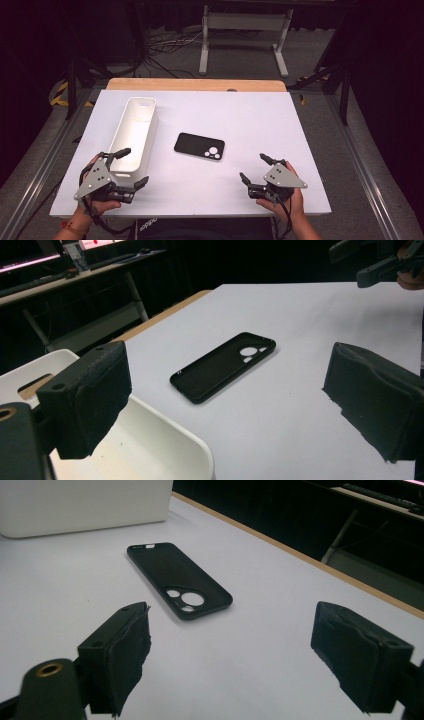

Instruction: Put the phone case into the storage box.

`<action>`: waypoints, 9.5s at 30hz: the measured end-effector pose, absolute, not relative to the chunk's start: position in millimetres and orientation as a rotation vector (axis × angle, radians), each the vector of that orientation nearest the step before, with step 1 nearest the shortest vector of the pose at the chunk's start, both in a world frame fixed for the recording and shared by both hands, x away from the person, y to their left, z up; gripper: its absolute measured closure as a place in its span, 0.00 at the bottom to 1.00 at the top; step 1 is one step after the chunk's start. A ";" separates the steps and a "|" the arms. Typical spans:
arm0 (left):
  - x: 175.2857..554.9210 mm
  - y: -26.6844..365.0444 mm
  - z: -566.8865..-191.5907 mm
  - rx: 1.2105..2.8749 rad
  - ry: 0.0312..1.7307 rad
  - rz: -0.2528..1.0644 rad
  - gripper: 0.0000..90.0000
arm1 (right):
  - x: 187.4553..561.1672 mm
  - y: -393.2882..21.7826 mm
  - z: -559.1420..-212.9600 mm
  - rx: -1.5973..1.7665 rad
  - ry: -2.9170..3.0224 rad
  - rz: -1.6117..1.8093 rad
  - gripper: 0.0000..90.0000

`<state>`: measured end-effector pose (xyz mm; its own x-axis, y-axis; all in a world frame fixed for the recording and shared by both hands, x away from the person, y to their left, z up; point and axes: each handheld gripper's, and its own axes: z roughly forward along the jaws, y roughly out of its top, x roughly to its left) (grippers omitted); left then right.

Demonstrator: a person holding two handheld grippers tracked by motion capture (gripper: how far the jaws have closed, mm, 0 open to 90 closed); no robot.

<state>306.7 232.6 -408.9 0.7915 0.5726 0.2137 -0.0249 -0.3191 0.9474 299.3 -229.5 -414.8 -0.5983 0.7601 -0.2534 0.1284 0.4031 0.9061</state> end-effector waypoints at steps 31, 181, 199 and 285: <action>301.6 232.9 -418.4 1.859 0.432 0.612 0.06 | 324.1 -218.9 -409.1 0.837 2.077 1.194 1.00; 304.5 230.0 -430.3 1.949 0.415 0.583 0.07 | 374.7 -85.1 -454.5 0.641 2.622 0.992 0.97; 304.1 230.6 -429.4 1.944 0.420 0.583 0.08 | 365.9 -104.8 -435.2 0.552 2.497 1.162 0.96; 304.8 234.0 -428.7 1.953 0.415 0.582 0.08 | 513.0 -130.4 -427.9 1.379 2.548 0.638 0.64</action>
